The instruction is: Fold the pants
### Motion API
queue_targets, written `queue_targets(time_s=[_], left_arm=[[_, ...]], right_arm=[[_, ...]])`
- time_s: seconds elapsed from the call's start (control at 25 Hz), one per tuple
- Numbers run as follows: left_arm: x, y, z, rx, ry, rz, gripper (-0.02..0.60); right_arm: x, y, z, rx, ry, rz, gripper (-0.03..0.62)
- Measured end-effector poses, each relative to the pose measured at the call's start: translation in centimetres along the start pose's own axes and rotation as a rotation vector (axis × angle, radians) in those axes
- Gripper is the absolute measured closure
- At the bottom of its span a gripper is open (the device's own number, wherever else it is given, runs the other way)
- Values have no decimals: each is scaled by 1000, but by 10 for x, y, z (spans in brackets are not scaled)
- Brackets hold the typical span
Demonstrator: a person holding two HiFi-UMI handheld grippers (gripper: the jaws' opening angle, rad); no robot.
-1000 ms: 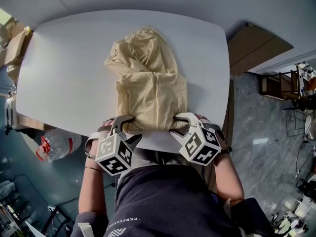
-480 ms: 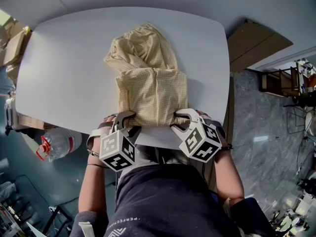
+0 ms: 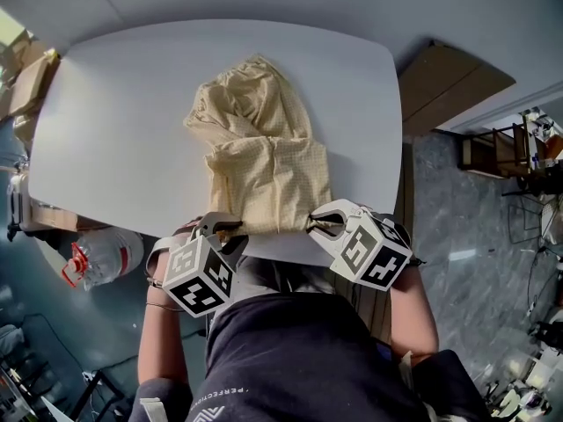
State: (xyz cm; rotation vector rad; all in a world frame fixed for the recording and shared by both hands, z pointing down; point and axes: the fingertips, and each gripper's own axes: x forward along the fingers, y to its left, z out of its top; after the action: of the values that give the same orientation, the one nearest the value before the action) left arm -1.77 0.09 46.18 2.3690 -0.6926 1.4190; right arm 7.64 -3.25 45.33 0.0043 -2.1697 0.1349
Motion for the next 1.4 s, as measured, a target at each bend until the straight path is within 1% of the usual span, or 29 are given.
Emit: queue_targets(time_s=[0.12,0.36,0.44,0.52,0.6,0.68,0.8,0.88,0.96,1.16,1.4], left_arm=[[-11,-13,0,-27,-6,-49,502],[-30,-32,2,-54,10,-138,505],[-40,-32,5,-67,14,-157,508],[-54,-25,11,-89,12,-145,509],[-69,-13,21,-93,-8,-113,509],[-83,1,32,-78,-40,-84,509],[-98,23,44,-71,-77,-71,509],[-105,42,48,-83,-99,-64,509],[-109,64,52,-106,-124,-41,509],[-115,121,53,-137,-151,29,508],[-109,180,46,-163,-173,63,506]], right_arm=[[-8,12,2,-13,13,55,545],[-24,31,8,-82,74,151,548],[-31,33,17,-108,82,164,549],[-41,28,30,-132,66,153,552],[-52,17,45,-149,36,122,553],[-60,1,60,-162,7,77,553],[-68,-28,85,-176,-22,1,553],[-69,-47,101,-191,-35,-57,553],[-69,-67,117,-203,-50,-119,551],[-62,-111,152,-197,-94,-242,549],[-41,-158,182,-162,-106,-326,548]])
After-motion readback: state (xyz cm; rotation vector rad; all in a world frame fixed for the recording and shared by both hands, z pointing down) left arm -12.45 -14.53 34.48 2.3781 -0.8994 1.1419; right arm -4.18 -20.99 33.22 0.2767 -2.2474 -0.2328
